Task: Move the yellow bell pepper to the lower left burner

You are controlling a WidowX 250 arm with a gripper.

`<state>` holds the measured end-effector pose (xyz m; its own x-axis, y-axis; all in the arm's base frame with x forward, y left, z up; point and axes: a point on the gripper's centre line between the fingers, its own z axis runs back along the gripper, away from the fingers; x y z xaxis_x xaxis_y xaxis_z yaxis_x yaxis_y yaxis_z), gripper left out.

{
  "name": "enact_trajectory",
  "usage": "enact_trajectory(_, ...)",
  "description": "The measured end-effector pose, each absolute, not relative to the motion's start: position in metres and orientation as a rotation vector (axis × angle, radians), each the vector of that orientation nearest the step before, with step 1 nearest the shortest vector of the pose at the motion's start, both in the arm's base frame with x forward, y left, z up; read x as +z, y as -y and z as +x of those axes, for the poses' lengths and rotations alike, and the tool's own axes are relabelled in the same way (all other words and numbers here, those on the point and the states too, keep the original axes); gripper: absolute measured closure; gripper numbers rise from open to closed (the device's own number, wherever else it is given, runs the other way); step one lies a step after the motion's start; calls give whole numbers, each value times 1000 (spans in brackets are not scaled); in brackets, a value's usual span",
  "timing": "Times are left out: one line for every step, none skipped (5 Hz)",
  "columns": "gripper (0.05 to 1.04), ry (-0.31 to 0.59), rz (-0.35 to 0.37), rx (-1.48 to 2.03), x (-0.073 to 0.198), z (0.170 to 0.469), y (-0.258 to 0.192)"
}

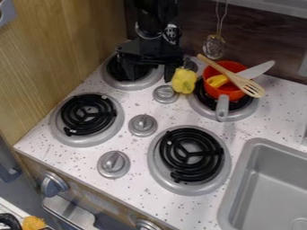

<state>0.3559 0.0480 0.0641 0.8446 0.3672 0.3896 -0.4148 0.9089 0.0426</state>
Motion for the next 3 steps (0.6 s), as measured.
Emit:
enact_trajectory(83, 355, 124, 420, 54, 354, -47)
enact_trajectory(83, 323, 75, 411, 43, 369, -31)
enact_trajectory(83, 322, 38, 389, 42, 385, -21)
